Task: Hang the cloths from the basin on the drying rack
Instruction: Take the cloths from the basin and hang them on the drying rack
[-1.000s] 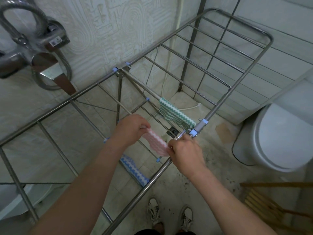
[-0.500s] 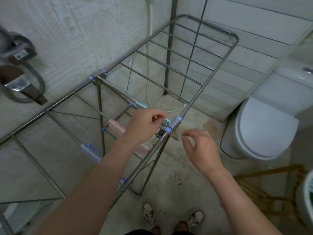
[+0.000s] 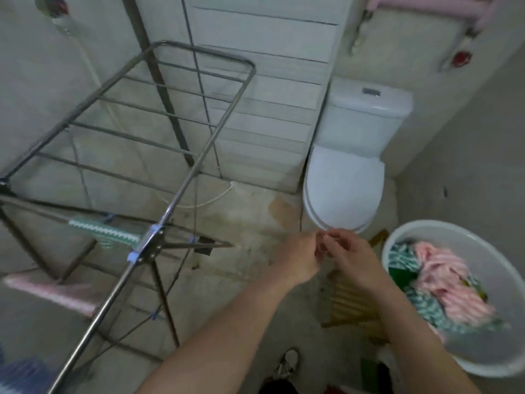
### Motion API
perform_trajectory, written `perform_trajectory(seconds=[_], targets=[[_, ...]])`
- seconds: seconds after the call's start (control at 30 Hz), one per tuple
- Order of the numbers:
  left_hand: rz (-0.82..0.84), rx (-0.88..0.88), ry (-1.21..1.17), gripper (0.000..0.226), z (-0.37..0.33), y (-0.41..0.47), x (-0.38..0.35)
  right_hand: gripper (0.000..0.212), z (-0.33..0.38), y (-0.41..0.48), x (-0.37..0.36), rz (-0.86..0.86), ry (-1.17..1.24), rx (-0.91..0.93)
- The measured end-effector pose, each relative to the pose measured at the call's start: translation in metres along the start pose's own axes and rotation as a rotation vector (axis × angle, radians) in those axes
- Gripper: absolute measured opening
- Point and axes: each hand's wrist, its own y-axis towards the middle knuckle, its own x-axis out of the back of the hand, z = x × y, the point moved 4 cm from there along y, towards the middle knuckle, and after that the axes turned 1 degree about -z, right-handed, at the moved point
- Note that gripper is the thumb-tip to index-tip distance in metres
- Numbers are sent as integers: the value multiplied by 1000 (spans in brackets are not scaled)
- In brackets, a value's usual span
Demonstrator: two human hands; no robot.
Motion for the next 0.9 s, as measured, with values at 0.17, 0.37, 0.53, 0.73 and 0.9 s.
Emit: perform_trajectory(seconds=[0.17, 0.37, 0.53, 0.73, 0.9], targets=[[192, -148, 170, 32, -53, 52, -71, 21, -91, 2, 81, -241, 6, -272], [434, -399, 395, 32, -91, 79, -148, 45, -195, -7, 124, -218, -59, -560], [492, -441, 677, 29, -110, 101, -181, 65, -265, -11, 129, -129, -278, -583], [504, -432, 1017, 26, -125, 130, -217, 45, -299, 1, 133, -243, -511, -531], [458, -442, 913, 18, -124, 143, -226, 28, -302, -1, 147, -417, -284, -514]])
